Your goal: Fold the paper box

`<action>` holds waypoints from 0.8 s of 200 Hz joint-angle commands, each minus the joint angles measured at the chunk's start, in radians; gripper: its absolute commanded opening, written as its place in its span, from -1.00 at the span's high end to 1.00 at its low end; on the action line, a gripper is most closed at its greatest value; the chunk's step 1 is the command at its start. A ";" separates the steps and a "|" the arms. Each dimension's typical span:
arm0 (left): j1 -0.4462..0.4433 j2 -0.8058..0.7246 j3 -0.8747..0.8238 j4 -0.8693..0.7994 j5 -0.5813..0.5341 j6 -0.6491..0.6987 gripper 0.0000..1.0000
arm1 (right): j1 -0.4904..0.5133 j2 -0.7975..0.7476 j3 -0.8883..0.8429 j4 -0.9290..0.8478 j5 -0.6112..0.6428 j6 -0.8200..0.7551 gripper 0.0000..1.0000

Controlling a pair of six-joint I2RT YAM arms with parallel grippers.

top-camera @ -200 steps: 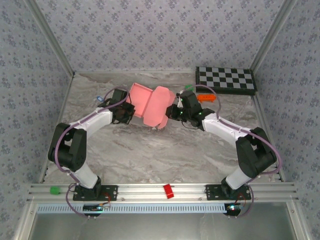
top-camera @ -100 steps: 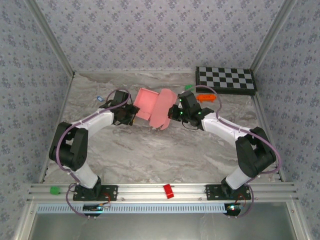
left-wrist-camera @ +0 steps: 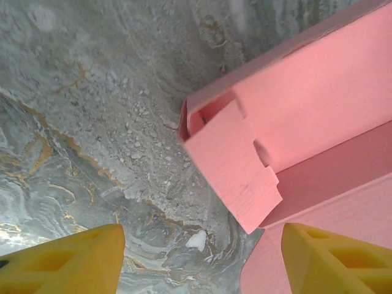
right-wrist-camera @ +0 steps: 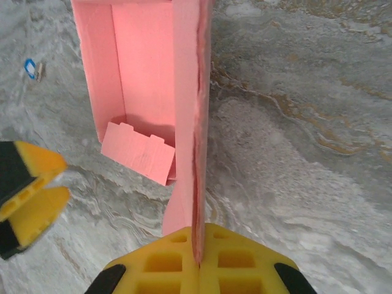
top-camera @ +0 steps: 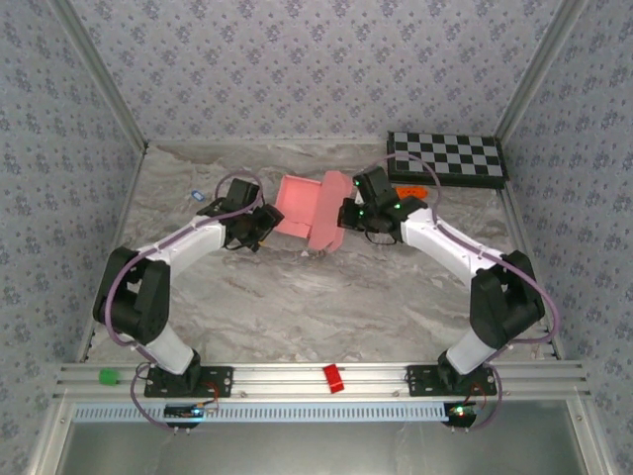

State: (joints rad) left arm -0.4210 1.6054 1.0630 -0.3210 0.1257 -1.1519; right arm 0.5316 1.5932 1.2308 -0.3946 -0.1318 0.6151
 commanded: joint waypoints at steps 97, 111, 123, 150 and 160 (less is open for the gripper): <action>0.056 0.050 0.108 -0.180 -0.078 0.468 0.69 | -0.186 0.063 0.277 -0.544 -0.316 -0.460 0.88; 0.054 0.078 0.103 -0.173 -0.038 0.478 0.77 | -0.185 0.073 0.290 -0.558 -0.326 -0.479 0.88; 0.051 0.099 0.095 -0.167 -0.009 0.483 0.85 | -0.183 0.085 0.305 -0.570 -0.327 -0.488 0.88; 0.026 0.120 0.071 -0.160 0.016 0.479 0.93 | -0.169 0.135 0.369 -0.631 -0.316 -0.544 0.89; 0.015 0.120 0.059 -0.155 0.020 0.474 0.94 | -0.163 0.157 0.397 -0.660 -0.315 -0.577 0.89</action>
State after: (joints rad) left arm -0.3779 1.7191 1.1473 -0.4717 0.1055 -0.6952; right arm 0.3542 1.7061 1.5539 -0.9546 -0.4252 0.1379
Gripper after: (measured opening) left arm 0.048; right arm 0.059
